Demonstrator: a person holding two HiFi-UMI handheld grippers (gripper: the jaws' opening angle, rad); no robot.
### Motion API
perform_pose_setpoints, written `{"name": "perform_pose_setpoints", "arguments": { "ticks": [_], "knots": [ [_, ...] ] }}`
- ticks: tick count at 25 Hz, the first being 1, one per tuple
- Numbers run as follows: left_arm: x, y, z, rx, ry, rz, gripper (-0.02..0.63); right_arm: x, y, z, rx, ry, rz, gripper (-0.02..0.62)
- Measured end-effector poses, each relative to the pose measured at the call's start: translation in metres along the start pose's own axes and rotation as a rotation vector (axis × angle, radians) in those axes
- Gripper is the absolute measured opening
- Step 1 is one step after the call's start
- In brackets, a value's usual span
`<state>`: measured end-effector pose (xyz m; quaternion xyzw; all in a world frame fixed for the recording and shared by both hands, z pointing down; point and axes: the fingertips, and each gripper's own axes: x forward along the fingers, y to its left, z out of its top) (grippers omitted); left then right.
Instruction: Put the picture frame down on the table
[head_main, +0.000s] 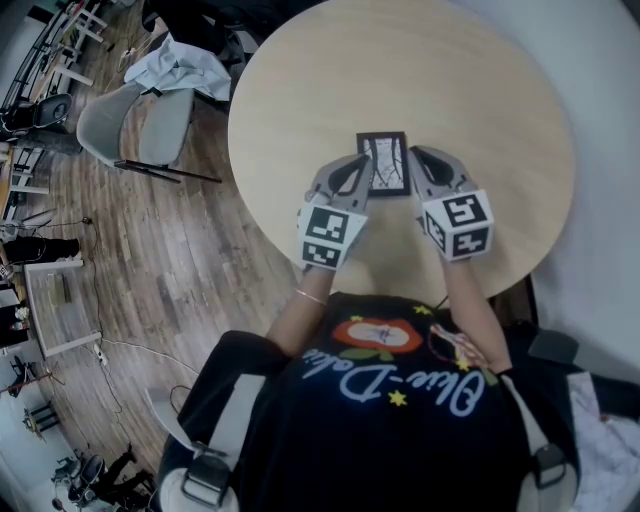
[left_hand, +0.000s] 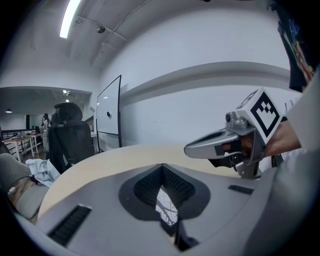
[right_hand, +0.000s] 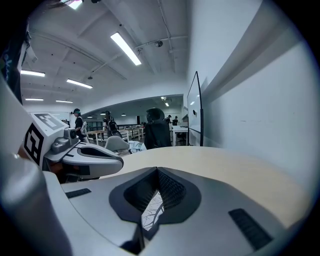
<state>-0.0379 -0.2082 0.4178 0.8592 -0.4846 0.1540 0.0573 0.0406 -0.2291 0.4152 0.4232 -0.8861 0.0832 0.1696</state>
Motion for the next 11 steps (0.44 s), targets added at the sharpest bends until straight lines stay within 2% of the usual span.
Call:
{"name": "perform_pose_setpoints", "arguments": {
  "ticks": [11],
  "knots": [
    [-0.0023, 0.0035, -0.0029, -0.006, 0.005, 0.015, 0.002, -0.002, 0.0, -0.0013, -0.003, 0.003, 0.003, -0.002]
  ]
}}
